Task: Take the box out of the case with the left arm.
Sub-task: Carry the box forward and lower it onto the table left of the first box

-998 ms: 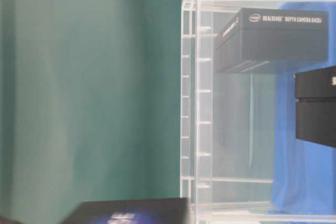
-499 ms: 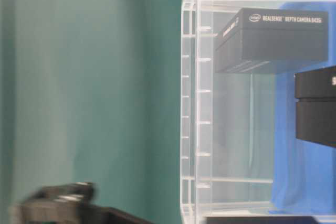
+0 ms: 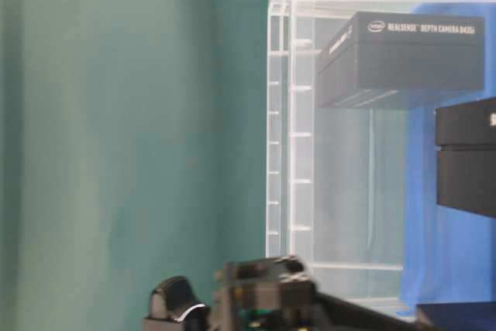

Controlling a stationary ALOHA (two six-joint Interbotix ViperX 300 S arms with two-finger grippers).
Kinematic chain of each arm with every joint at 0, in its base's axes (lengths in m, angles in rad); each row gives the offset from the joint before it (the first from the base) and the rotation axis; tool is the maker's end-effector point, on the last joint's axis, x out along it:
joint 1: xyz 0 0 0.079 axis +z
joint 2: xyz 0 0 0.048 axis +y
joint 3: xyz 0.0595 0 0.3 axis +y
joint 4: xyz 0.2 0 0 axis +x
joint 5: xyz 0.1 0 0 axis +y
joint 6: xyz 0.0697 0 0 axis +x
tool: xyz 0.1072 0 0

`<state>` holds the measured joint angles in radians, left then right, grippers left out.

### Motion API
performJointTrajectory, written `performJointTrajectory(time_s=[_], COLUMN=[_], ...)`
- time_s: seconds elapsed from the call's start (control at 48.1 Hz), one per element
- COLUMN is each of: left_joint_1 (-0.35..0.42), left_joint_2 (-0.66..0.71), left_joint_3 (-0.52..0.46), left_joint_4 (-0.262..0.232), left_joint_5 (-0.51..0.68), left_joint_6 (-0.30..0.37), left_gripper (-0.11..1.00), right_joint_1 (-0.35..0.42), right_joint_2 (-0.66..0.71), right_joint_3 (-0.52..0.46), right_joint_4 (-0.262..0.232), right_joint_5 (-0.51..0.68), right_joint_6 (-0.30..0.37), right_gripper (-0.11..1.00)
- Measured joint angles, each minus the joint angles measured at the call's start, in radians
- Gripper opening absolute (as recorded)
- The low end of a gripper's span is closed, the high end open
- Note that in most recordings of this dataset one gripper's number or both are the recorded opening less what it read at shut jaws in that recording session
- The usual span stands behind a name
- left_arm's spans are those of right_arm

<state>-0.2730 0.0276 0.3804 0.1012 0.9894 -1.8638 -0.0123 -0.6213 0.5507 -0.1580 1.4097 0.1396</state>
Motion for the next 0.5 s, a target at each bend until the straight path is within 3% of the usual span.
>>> performJointTrajectory(time_s=[0.499], left_joint_1=[0.006], left_joint_2=[-0.014], left_joint_3=[0.058], left_joint_4=[-0.028], left_joint_5=[-0.075], left_joint_6=[0.008], left_gripper=[0.61], right_joint_1=[0.000], right_joint_2=[0.000], right_joint_3=[0.002], right_joint_4=[0.000], right_joint_5=[-0.002], right_joint_6=[-0.002], right_gripper=[0.00])
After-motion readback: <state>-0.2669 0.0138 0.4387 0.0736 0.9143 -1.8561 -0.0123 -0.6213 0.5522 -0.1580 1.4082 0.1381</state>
